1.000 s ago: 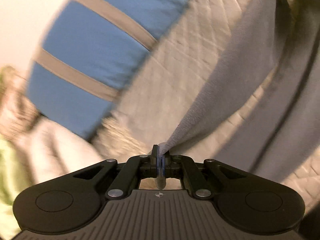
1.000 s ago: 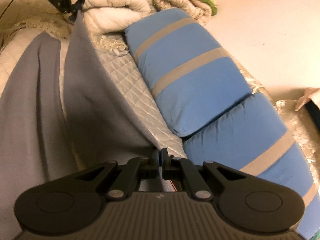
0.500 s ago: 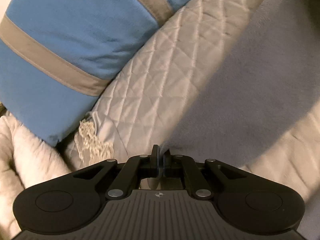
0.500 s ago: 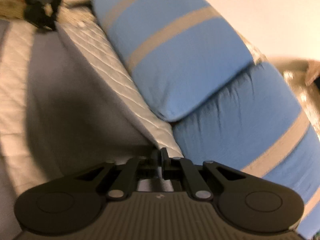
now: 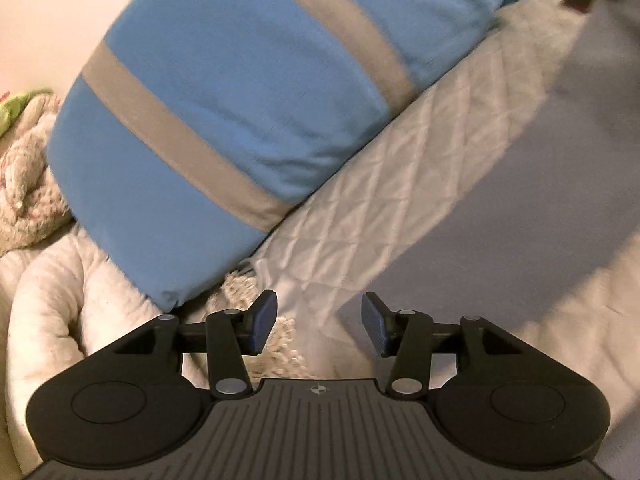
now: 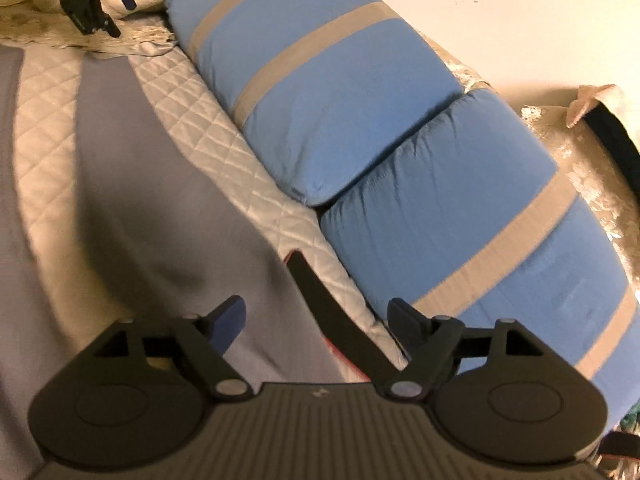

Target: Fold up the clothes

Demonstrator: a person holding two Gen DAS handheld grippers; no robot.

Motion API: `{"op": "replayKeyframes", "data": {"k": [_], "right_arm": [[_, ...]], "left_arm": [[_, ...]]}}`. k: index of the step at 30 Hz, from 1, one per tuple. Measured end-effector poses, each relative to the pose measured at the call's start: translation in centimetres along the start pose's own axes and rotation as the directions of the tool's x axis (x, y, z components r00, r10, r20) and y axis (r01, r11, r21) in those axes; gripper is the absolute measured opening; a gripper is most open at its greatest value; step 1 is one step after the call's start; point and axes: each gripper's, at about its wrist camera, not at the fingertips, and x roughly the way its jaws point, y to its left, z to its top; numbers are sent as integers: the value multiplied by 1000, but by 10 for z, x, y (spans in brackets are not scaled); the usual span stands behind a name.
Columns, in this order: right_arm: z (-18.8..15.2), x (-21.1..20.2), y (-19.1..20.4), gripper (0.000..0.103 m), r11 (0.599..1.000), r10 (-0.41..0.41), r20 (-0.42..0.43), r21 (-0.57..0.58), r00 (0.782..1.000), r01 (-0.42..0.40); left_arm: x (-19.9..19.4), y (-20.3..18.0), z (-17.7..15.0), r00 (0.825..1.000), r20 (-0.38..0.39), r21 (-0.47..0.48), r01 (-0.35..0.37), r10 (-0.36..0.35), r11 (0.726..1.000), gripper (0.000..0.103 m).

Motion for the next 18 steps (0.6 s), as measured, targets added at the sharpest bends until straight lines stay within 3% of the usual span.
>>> {"op": "replayKeyframes", "data": {"k": [5,11,18], "right_arm": [[-27,-42,-2,88,988,87,2,126,996,-86],[-51,-67,23,88,984,119,-6,137,993,-117],[-57,-72,35,88,970,169,-6,178,986,-165]], "left_arm": [[-34,-32,-18,993,90,114,68,-79,991,45],[-34,-73,-23,986,130,250,72,-108,965,45],[-34,-109,-9,952,197,352,153,-233,923,45]]}}
